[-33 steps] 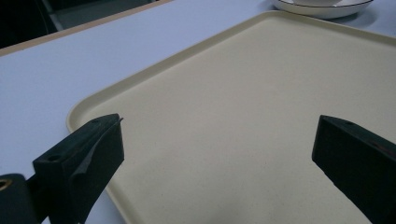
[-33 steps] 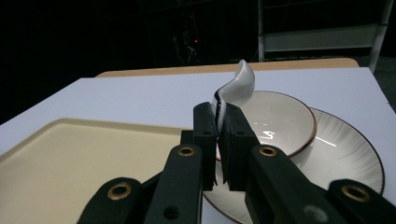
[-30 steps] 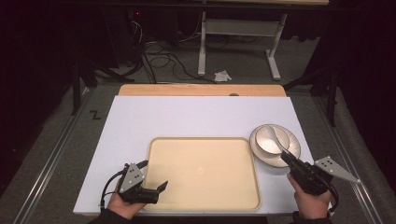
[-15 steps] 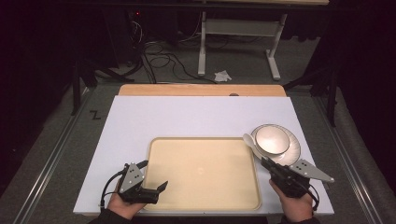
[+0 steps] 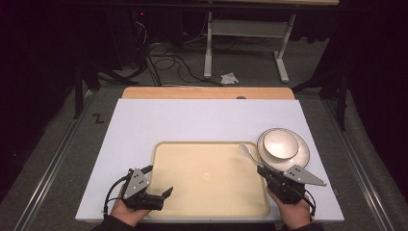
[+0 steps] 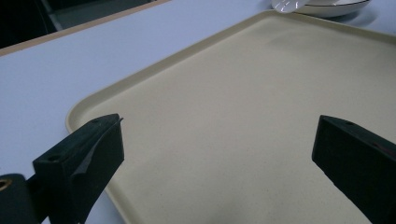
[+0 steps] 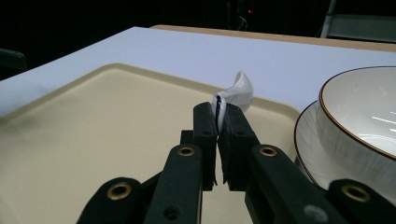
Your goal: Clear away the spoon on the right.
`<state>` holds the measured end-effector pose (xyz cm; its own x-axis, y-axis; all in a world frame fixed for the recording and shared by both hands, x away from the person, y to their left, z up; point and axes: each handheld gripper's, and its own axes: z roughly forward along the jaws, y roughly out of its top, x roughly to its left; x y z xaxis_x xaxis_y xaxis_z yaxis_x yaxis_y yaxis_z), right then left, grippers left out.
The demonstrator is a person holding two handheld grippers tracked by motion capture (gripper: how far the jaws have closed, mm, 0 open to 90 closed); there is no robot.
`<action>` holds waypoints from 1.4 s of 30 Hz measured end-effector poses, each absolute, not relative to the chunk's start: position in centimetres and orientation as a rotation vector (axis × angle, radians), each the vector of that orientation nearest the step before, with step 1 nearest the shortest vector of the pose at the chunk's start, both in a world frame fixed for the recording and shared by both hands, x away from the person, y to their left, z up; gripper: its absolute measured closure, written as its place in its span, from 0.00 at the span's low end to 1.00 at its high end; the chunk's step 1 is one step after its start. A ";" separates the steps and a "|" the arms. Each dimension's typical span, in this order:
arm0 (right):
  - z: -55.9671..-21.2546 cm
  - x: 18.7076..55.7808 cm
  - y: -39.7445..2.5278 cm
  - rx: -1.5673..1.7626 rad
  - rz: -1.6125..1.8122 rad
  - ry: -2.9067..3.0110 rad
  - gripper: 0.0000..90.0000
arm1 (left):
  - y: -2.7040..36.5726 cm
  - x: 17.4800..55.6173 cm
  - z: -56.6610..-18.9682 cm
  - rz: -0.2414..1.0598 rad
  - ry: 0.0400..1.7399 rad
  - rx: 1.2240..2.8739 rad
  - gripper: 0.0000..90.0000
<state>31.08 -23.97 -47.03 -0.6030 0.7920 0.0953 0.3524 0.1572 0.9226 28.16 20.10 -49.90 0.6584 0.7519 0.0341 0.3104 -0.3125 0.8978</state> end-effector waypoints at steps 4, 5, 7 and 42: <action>-47.3 31.3 -24.1 1.109 1.456 2.031 0.97 | 20.1 28.2 -49.9 0.566 0.836 1.898 0.03; -47.4 31.3 -24.1 1.112 1.455 2.033 0.97 | 20.1 28.2 -49.9 0.567 0.836 1.898 0.03; -47.5 31.4 -24.0 1.114 1.458 2.035 0.97 | 20.1 28.2 -49.9 0.567 0.836 1.898 0.03; -48.8 31.1 -22.4 1.070 1.373 2.178 0.78 | 20.1 28.1 -49.9 0.566 0.835 1.900 0.03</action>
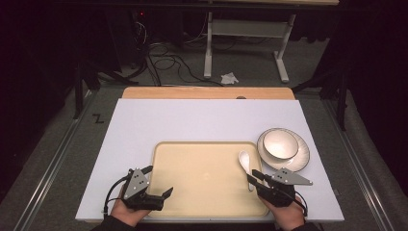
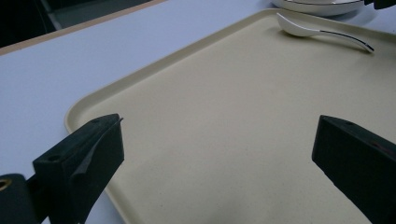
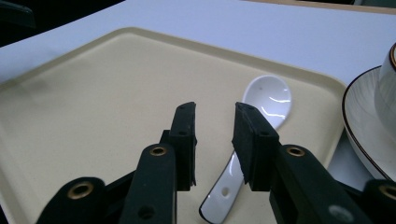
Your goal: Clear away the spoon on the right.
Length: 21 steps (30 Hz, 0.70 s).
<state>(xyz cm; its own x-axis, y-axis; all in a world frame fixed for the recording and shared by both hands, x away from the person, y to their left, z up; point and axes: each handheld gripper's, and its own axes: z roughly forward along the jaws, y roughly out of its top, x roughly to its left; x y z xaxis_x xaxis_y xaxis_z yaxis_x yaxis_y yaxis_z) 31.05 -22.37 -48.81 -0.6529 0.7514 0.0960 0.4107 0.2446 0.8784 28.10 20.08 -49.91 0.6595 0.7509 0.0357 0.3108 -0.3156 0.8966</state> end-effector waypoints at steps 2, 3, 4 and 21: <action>-48.8 31.1 -22.4 1.072 1.374 2.174 0.78 | 20.1 28.1 -49.9 0.567 0.837 1.900 0.03; -48.8 31.1 -22.4 1.072 1.374 2.174 0.78 | 20.1 28.1 -49.9 0.567 0.837 1.900 0.03; -48.8 31.1 -22.4 1.077 1.376 2.170 0.78 | 20.1 28.1 -49.9 0.567 0.837 1.901 0.03; -49.0 34.3 -21.5 1.110 1.249 2.176 1.00 | 19.9 28.3 -50.1 0.567 0.832 1.920 0.03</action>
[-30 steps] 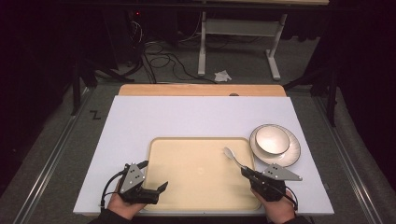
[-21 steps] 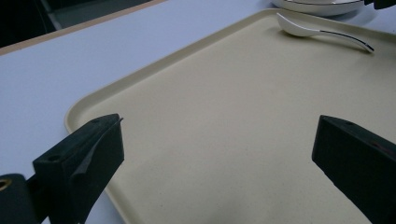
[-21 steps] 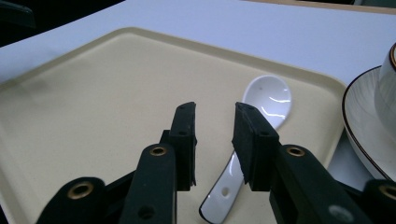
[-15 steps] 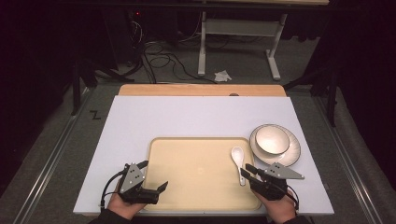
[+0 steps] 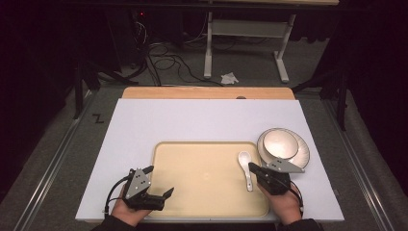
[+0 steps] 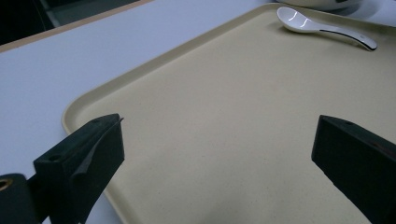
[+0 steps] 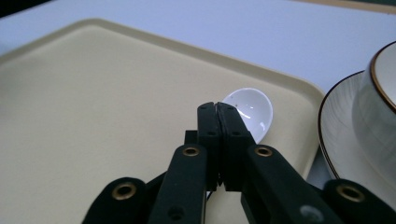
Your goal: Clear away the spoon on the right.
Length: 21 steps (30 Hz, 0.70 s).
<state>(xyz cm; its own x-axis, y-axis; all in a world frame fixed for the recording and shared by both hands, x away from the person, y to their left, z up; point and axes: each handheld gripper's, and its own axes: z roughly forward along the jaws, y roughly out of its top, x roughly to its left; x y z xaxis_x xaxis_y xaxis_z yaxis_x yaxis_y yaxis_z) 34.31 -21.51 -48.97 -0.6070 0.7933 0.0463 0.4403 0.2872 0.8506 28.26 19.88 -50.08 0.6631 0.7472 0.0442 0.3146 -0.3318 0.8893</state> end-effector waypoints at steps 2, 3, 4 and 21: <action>-49.2 35.5 -20.8 1.134 1.213 2.207 1.00 | 20.0 28.3 -50.1 0.567 0.833 1.917 0.03; -49.3 36.1 -20.3 1.149 1.194 2.223 1.00 | 20.0 28.3 -50.0 0.566 0.835 1.912 0.03; -49.4 36.6 -19.6 1.145 1.159 2.243 1.00 | 20.1 28.2 -50.0 0.566 0.836 1.909 0.03; -50.1 38.4 -18.7 1.224 0.984 2.308 1.00 | 20.2 28.1 -49.9 0.569 0.838 1.902 0.04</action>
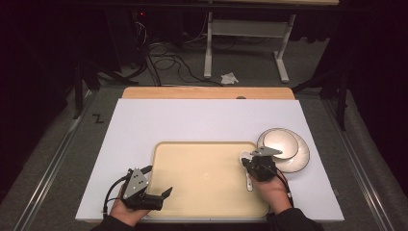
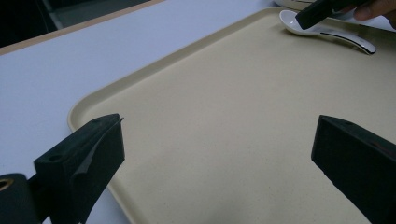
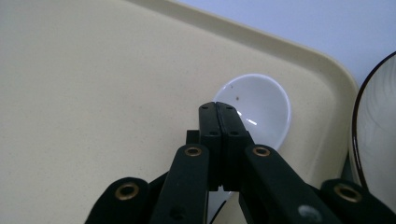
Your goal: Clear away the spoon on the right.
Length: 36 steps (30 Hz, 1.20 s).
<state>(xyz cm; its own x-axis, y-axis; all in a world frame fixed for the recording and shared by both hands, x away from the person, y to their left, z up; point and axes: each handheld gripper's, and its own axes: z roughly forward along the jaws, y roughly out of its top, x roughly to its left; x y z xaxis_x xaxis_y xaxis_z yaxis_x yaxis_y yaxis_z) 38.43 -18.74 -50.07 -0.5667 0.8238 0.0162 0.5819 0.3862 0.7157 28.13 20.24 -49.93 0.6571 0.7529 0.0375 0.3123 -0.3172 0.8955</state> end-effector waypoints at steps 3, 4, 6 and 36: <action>-49.8 38.3 -18.4 1.192 1.013 2.320 1.00 | 20.2 28.2 -50.0 0.569 0.840 1.907 0.04; -49.7 38.3 -18.0 1.170 1.001 2.330 1.00 | 20.2 28.2 -50.0 0.567 0.840 1.908 0.04; -49.8 38.6 -17.5 1.165 0.982 2.347 1.00 | 20.2 28.2 -50.0 0.568 0.840 1.910 0.04; -48.7 33.0 -20.7 1.059 1.158 2.363 0.89 | 20.5 28.0 -49.7 0.574 0.842 1.888 0.04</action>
<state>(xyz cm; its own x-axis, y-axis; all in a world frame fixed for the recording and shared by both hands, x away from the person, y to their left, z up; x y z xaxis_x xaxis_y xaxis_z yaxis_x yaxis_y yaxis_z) 33.04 -20.74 -48.66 -0.6817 0.7301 0.0476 0.4850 0.4022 0.7766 27.97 20.55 -49.74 0.6520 0.7574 0.0342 0.3083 -0.3061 0.9007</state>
